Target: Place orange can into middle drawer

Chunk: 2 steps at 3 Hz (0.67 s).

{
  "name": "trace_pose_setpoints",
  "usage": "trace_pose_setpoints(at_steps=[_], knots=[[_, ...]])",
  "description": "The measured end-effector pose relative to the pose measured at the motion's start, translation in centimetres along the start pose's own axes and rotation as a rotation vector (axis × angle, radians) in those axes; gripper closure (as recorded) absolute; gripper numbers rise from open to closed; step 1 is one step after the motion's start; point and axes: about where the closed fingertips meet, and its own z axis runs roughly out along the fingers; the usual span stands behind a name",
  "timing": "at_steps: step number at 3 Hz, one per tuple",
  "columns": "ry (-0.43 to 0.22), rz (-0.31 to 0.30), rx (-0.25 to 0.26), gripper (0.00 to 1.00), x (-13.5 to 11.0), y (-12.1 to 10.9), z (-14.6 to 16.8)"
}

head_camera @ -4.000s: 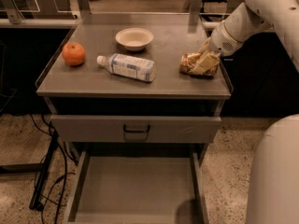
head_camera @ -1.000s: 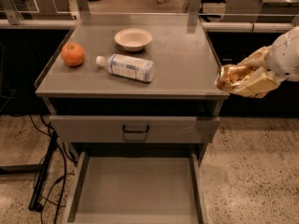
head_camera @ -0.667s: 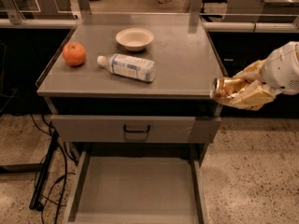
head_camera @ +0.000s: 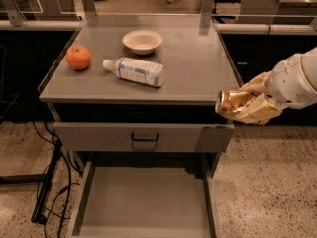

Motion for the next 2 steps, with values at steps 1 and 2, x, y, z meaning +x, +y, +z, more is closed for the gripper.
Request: trace_pose_setpoints(at_steps=[1, 2], knots=[[-0.03, -0.035, -0.07, 1.0, -1.5, 4.9, 2.9], [-0.081, -0.033, -0.187, 1.0, -2.1, 11.5, 7.3]])
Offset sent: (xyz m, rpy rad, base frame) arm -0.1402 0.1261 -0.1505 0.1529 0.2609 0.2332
